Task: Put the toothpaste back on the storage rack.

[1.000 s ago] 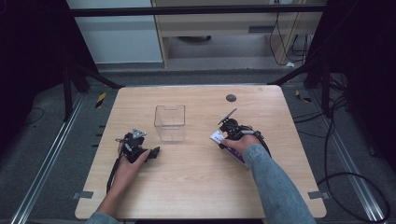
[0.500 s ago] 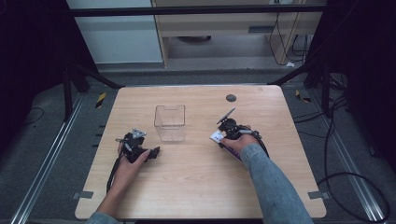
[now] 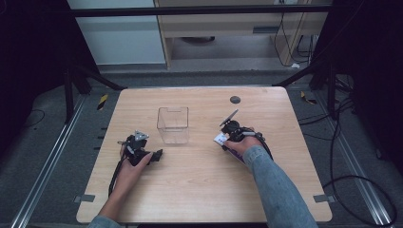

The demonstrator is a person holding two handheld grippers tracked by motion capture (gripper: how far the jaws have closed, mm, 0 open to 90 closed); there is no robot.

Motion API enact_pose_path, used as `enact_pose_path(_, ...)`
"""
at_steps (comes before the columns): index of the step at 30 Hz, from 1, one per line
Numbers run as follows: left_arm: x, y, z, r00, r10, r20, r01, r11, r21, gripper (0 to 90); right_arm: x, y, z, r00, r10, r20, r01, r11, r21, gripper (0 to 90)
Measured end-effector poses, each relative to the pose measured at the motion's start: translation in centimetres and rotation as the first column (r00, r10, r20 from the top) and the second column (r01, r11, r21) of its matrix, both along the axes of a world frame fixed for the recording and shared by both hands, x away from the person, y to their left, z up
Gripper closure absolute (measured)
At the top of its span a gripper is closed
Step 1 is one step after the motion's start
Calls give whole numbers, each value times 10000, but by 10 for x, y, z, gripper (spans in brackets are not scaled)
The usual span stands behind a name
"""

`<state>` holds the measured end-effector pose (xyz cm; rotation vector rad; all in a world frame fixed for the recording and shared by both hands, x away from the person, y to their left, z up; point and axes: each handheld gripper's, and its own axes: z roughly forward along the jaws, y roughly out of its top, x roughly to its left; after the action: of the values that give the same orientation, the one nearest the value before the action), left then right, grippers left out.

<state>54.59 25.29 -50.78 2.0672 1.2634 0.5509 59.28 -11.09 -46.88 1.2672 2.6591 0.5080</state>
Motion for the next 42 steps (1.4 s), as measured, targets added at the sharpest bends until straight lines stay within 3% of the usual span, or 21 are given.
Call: enact_pose_path(42,0,0,0,10000,29,1,-29,10000,-3,0,-3,1,-1,10000,-44,-59,43,9999,-96,584)
